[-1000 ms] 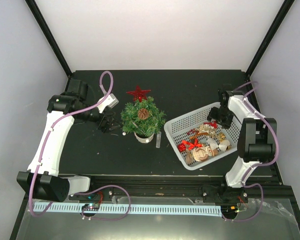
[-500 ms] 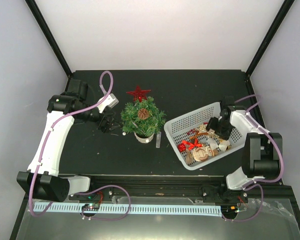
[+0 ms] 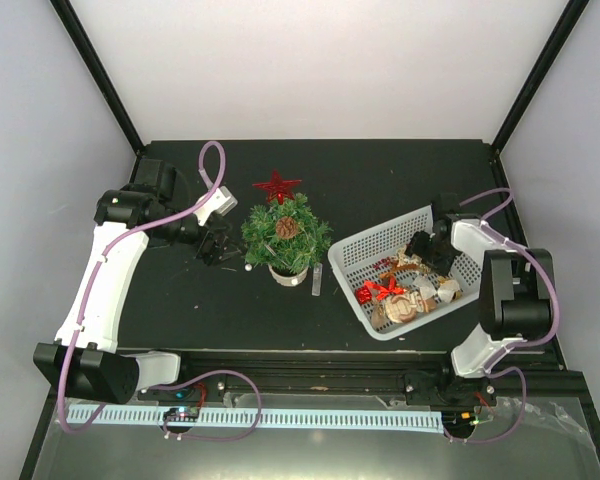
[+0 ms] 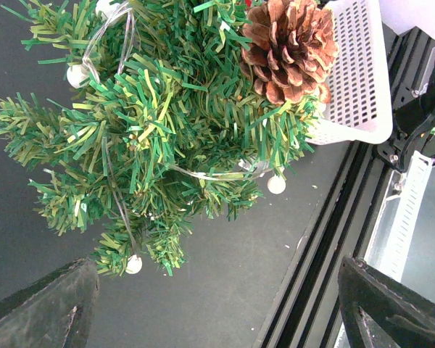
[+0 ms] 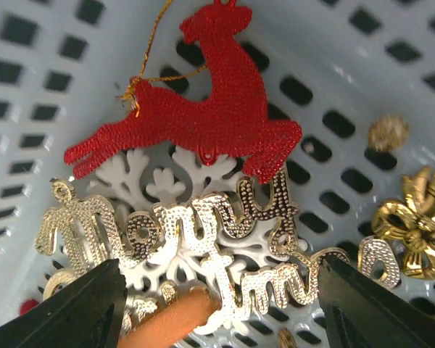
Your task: Decorate the small christmas tree
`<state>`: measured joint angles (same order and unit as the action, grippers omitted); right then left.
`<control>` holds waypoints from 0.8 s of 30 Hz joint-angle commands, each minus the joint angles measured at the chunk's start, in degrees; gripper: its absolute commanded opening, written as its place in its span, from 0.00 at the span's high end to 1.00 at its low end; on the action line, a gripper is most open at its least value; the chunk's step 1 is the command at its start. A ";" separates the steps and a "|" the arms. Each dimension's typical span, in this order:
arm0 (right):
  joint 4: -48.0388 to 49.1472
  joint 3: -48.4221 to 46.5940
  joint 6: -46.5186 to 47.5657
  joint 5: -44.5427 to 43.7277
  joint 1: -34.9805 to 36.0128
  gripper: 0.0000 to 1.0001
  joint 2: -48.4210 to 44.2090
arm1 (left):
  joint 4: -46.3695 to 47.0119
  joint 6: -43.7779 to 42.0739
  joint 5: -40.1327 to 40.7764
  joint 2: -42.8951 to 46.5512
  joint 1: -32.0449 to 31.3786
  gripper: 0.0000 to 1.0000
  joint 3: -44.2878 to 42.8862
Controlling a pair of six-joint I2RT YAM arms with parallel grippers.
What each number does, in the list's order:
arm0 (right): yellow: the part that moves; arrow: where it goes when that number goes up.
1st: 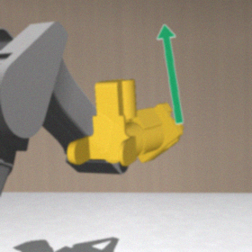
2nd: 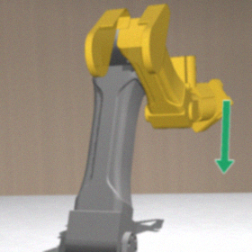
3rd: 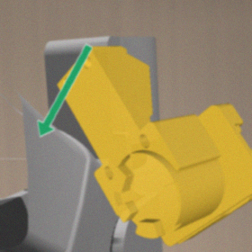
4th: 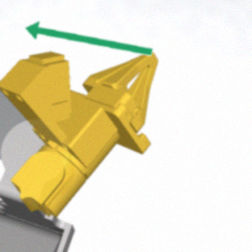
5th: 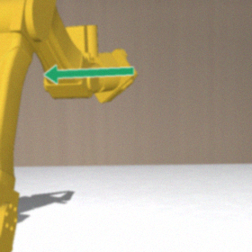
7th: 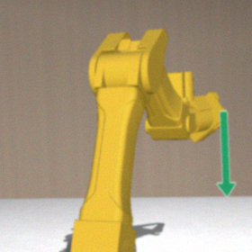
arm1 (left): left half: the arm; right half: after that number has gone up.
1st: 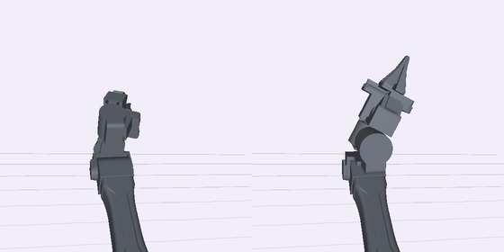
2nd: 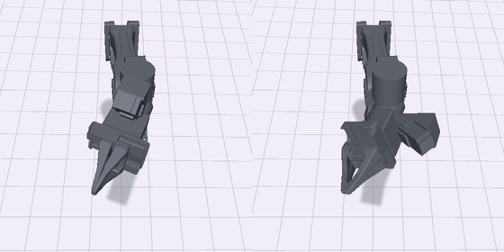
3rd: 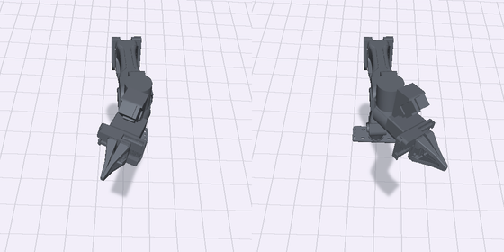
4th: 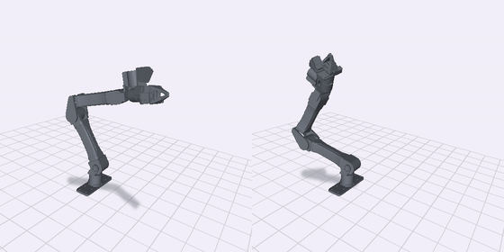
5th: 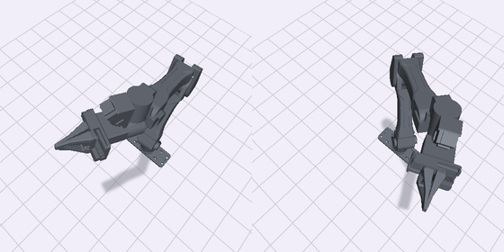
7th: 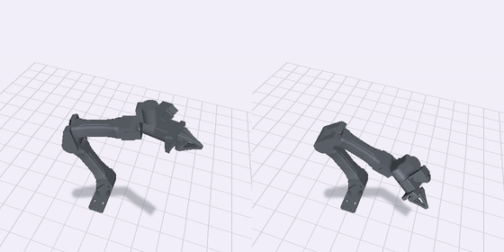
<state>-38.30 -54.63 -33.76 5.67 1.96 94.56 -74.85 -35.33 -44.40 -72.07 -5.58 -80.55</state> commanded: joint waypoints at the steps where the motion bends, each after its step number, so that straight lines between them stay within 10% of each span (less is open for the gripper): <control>1: 3.44 -1.56 -0.51 -2.55 0.23 0.26 2.83 | 0.93 0.31 -1.83 0.77 0.33 0.10 -1.20; 24: 1.55 2.40 1.57 -1.85 0.94 0.70 -2.74 | 1.02 0.55 -1.44 0.44 0.31 0.10 -1.71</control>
<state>-35.35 -53.58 -33.15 2.39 2.55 94.35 -74.85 -35.14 -44.40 -72.07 -5.58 -80.55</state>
